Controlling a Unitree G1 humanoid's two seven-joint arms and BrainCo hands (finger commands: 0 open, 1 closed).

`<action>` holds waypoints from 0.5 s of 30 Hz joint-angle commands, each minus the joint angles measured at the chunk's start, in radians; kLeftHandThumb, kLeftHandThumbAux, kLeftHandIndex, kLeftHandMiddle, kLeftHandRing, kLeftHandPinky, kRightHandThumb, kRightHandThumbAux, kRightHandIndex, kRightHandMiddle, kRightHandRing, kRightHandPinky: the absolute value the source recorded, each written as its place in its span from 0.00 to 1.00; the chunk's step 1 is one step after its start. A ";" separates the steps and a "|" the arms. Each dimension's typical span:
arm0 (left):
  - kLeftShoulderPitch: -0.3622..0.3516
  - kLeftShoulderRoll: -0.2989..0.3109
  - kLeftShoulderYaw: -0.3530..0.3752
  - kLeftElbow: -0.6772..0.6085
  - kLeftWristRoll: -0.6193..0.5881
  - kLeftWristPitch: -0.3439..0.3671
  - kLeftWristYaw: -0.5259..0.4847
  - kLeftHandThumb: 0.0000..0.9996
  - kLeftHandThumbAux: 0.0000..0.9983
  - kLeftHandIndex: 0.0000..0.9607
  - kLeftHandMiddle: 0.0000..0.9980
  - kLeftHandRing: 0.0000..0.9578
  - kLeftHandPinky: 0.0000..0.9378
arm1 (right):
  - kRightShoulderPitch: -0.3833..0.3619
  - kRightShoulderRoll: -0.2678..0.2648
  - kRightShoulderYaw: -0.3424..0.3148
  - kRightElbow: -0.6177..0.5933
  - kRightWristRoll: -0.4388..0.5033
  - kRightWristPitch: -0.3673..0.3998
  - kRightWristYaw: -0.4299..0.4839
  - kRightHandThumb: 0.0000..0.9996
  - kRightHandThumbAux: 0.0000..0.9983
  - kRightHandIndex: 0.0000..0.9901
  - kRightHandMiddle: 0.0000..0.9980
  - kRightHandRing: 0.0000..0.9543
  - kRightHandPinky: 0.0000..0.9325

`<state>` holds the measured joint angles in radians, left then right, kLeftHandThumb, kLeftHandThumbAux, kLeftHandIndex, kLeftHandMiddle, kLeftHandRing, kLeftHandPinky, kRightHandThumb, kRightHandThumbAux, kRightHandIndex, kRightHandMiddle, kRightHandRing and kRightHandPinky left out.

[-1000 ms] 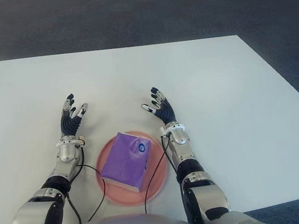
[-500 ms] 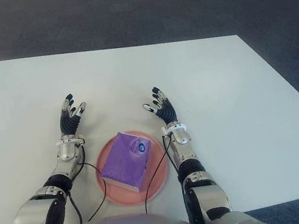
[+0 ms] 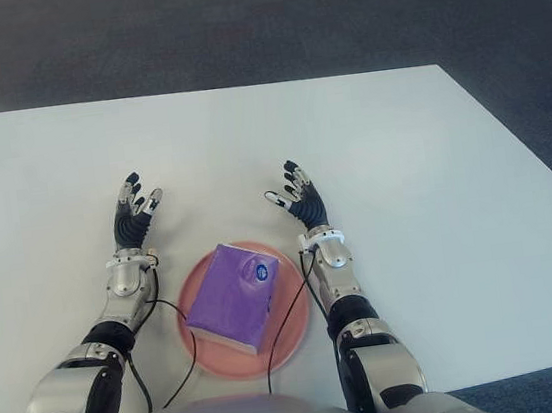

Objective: Put the tissue paper into the plate.

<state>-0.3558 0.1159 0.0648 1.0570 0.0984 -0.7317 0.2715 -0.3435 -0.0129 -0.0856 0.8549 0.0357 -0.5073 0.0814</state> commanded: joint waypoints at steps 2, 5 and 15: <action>0.045 -0.011 -0.004 0.009 0.001 0.054 -0.018 0.00 0.50 0.00 0.00 0.00 0.00 | 0.063 0.017 -0.007 0.031 -0.018 -0.016 -0.071 0.09 0.74 0.01 0.00 0.00 0.00; 0.049 -0.012 -0.003 0.000 -0.004 0.066 -0.026 0.00 0.49 0.00 0.00 0.00 0.00 | 0.068 0.023 -0.005 0.026 -0.025 -0.029 -0.097 0.09 0.73 0.00 0.00 0.00 0.00; 0.061 -0.017 0.002 -0.025 -0.012 0.075 -0.036 0.02 0.49 0.00 0.00 0.00 0.00 | 0.080 0.035 0.001 0.006 -0.035 -0.039 -0.142 0.11 0.72 0.00 0.00 0.00 0.00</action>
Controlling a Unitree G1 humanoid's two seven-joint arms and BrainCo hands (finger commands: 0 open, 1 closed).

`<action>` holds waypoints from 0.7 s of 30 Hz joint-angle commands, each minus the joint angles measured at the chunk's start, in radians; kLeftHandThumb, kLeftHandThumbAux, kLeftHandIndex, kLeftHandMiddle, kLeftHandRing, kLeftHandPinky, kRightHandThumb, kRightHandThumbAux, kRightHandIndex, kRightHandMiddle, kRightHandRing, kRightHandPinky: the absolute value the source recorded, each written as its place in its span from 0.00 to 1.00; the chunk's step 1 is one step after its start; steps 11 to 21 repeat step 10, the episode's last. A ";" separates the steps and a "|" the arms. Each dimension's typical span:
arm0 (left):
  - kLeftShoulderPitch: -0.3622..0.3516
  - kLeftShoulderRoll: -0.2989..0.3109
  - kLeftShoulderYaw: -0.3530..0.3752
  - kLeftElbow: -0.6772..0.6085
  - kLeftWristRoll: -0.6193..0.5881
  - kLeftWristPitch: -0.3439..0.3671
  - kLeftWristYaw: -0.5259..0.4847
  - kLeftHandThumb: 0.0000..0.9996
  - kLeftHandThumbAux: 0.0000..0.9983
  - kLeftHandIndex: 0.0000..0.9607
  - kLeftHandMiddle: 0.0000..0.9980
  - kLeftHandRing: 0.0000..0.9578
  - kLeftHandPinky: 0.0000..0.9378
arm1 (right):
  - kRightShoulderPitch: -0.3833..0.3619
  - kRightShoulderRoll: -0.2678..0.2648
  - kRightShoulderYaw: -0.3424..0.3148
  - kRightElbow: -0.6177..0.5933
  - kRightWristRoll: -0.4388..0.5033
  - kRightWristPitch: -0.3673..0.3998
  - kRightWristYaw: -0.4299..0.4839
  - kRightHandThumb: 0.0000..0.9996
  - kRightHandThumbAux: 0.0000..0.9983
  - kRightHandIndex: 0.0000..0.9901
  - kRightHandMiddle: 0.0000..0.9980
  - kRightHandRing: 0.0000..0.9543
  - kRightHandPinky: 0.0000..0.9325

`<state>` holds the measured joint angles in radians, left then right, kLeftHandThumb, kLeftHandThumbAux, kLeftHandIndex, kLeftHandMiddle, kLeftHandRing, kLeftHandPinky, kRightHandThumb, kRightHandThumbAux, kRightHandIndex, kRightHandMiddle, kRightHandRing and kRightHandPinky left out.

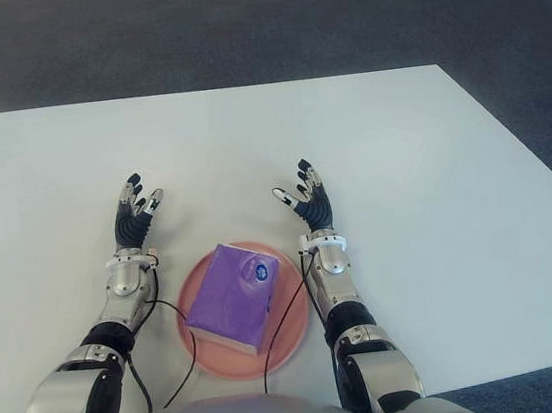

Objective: Put the tissue paper into the plate.

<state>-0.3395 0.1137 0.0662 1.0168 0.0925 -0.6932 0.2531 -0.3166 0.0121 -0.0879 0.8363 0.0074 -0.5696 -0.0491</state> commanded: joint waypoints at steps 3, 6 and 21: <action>0.048 -0.016 0.000 0.009 -0.009 0.042 -0.023 0.02 0.49 0.00 0.00 0.00 0.00 | 0.060 0.015 0.004 0.013 -0.007 0.027 -0.015 0.10 0.72 0.00 0.00 0.00 0.00; 0.050 -0.017 0.001 0.003 -0.011 0.047 -0.025 0.02 0.49 0.00 0.00 0.00 0.00 | 0.063 0.017 0.005 0.007 -0.006 0.031 -0.016 0.10 0.73 0.00 0.00 0.00 0.00; 0.055 -0.018 0.002 -0.003 -0.012 0.053 -0.027 0.02 0.50 0.00 0.00 0.00 0.00 | 0.068 0.019 0.007 -0.002 -0.006 0.034 -0.016 0.10 0.73 0.00 0.00 0.00 0.00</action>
